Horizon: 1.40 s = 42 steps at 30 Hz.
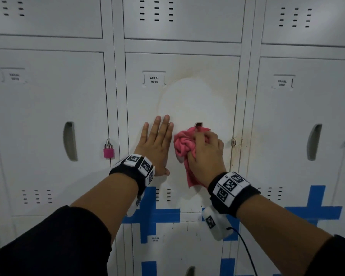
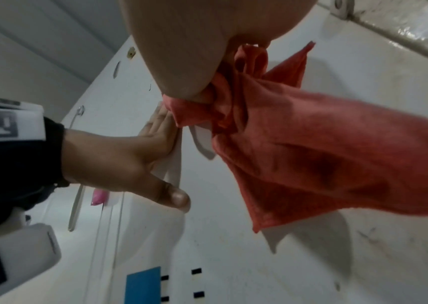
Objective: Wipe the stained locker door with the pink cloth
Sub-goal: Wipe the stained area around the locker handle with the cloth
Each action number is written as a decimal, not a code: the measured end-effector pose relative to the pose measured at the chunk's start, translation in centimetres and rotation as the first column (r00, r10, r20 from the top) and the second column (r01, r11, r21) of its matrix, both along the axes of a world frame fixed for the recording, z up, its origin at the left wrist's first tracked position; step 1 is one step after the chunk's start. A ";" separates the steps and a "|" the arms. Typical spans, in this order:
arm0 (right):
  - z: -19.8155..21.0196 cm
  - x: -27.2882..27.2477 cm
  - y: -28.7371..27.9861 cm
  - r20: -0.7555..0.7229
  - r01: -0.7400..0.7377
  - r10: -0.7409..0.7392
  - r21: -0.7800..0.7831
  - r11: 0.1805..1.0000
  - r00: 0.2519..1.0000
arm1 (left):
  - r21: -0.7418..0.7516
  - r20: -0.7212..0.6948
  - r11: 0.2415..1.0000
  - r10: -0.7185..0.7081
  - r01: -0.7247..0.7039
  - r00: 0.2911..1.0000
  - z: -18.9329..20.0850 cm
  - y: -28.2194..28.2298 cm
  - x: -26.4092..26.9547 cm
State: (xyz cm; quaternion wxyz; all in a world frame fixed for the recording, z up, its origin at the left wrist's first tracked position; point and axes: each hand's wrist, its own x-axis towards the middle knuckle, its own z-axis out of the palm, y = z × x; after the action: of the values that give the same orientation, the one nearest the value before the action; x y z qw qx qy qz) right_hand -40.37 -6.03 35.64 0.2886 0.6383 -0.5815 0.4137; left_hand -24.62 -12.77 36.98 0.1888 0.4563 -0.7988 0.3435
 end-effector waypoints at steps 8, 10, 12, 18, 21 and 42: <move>-1.5 -1.3 1.1 -0.234 0.038 -0.026 0.050 0.998 0.972 | 0.007 -0.014 0.999 -0.032 0.032 0.999 -0.1 -0.1 0.1; -1.9 -1.7 1.5 -0.325 0.050 -0.035 0.036 0.998 0.945 | 0.007 -0.017 0.999 -0.038 0.038 0.999 -0.1 0.0 0.1; -1.7 -1.9 1.9 -0.426 0.060 -0.036 0.043 0.997 0.904 | 0.002 -0.015 0.999 -0.036 0.036 0.999 -0.1 0.1 0.1; 0.7 -1.3 1.8 -0.666 0.162 -0.004 0.175 0.971 0.746 | 0.016 -0.011 1.000 -0.026 0.026 1.000 -0.1 0.2 0.0; 2.6 -1.2 2.2 -0.739 0.199 -0.053 0.111 0.974 0.671 | 0.024 -0.007 1.000 -0.019 0.019 1.000 0.0 0.1 0.0; 1.1 2.4 2.3 -0.684 0.469 -0.190 0.248 0.848 0.705 | 0.000 -0.020 0.999 -0.036 0.036 0.999 -0.2 -0.1 0.1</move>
State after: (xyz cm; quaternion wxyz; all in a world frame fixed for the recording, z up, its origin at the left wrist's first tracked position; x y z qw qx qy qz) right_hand -38.00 -3.70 36.77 0.4001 0.6674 -0.6279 -0.0164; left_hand -24.54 -12.83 36.75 0.2026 0.4453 -0.8051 0.3354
